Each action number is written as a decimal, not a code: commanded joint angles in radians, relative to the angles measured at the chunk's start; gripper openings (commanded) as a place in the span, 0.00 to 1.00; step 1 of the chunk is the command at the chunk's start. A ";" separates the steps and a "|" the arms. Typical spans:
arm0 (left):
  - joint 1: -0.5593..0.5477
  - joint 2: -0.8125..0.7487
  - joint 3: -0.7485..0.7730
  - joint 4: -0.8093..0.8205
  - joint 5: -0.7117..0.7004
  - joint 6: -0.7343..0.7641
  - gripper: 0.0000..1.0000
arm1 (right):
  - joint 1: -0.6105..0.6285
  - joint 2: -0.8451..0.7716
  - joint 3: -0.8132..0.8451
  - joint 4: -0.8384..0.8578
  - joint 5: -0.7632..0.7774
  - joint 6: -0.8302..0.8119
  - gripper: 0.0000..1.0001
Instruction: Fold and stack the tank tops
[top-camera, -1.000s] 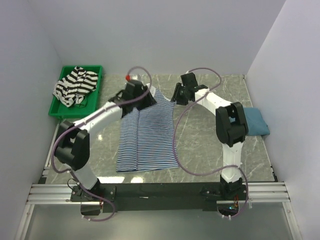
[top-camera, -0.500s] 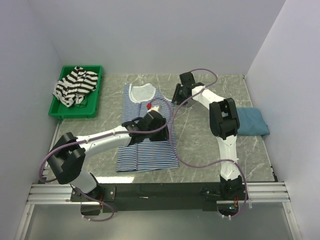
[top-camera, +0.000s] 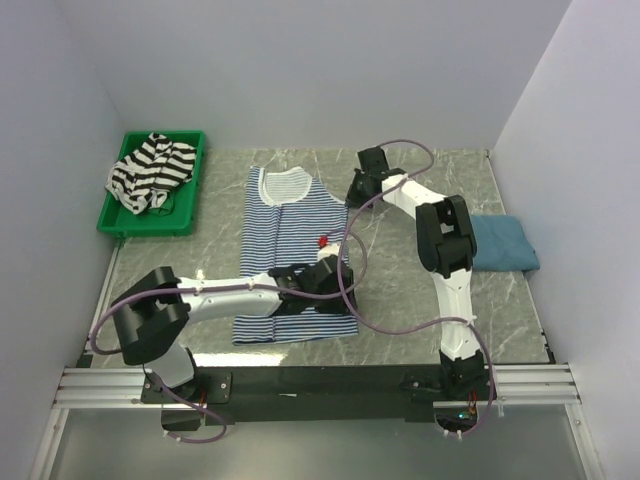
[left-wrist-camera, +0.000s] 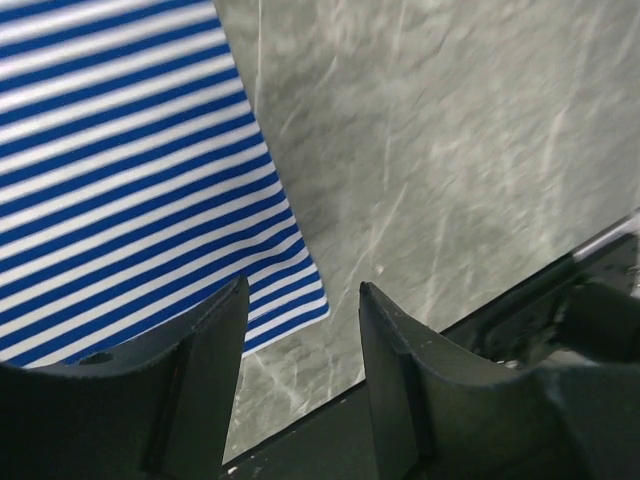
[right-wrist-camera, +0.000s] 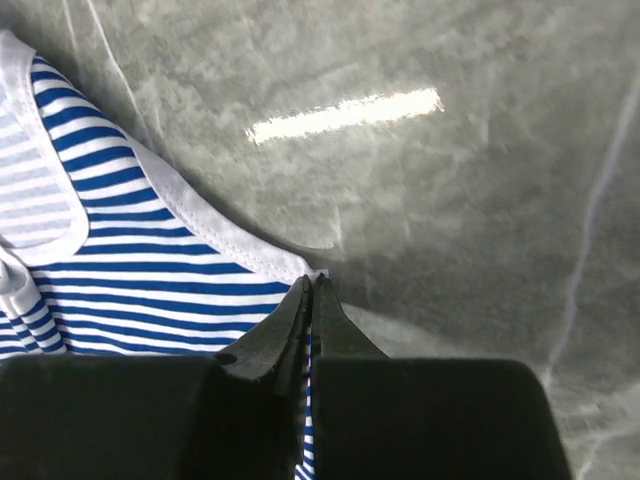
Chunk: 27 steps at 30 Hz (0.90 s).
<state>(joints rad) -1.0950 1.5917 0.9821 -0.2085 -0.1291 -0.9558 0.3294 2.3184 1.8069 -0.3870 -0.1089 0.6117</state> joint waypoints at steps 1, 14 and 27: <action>-0.031 0.039 0.047 0.000 -0.035 -0.004 0.54 | -0.006 -0.083 -0.128 0.034 0.080 0.013 0.00; -0.179 0.068 0.086 -0.228 -0.211 -0.069 0.45 | -0.070 -0.352 -0.558 0.238 0.091 0.065 0.00; -0.333 0.129 0.119 -0.290 -0.236 -0.098 0.45 | -0.112 -0.421 -0.589 0.221 0.077 0.039 0.00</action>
<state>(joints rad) -1.4059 1.6814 1.0500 -0.4625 -0.3176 -1.0359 0.2237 1.9621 1.2228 -0.1516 -0.0601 0.6685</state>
